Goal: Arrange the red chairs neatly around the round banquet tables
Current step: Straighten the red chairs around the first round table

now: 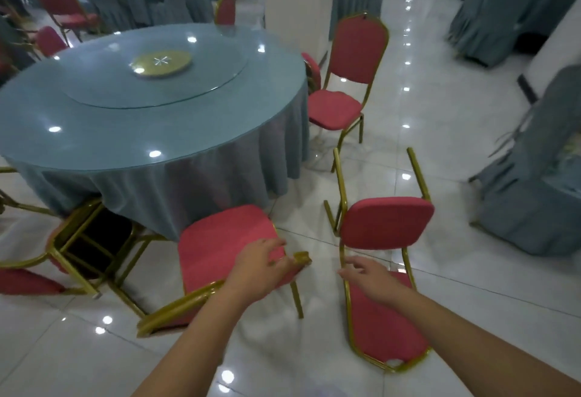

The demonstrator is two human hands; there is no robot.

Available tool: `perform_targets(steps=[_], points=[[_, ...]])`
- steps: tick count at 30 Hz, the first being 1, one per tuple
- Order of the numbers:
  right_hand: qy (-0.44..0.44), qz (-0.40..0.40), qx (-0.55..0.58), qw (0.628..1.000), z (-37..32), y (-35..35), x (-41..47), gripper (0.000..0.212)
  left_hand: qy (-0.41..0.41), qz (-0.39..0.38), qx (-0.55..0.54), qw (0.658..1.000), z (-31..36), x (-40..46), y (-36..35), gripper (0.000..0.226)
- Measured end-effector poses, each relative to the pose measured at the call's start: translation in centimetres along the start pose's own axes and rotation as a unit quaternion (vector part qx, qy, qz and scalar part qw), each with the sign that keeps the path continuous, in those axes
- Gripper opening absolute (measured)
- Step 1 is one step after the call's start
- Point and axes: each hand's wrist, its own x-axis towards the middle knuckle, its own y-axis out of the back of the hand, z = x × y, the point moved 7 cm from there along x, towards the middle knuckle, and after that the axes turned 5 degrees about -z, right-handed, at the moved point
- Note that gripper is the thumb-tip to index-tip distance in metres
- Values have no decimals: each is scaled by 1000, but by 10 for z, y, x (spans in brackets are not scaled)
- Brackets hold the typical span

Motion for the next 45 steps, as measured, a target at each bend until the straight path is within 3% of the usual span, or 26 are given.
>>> perform_targets(steps=[3, 6, 10, 15, 22, 36, 45], points=[[-12, 24, -23, 999, 36, 35, -22, 59, -75, -45, 4, 996, 60, 10, -47, 45], [-18, 33, -38, 999, 81, 72, -36, 55, -84, -112, 23, 990, 96, 18, -107, 50], [-24, 33, -43, 998, 149, 129, -49, 61, -17, -160, 28, 987, 117, 37, -183, 61], [-49, 5, -94, 994, 247, 205, -63, 72, 103, -160, 7, 982, 145, 39, -262, 73], [-96, -49, -193, 975, 339, 276, -51, 71, 208, -164, -14, 964, 174, 20, -349, 73], [-185, -72, -192, 961, 413, 260, -25, 71, 286, -237, -16, 928, 126, 40, -417, 69], [-220, -109, -225, 943, 494, 188, 93, 70, 289, -265, -10, 920, 24, 130, -525, 69]])
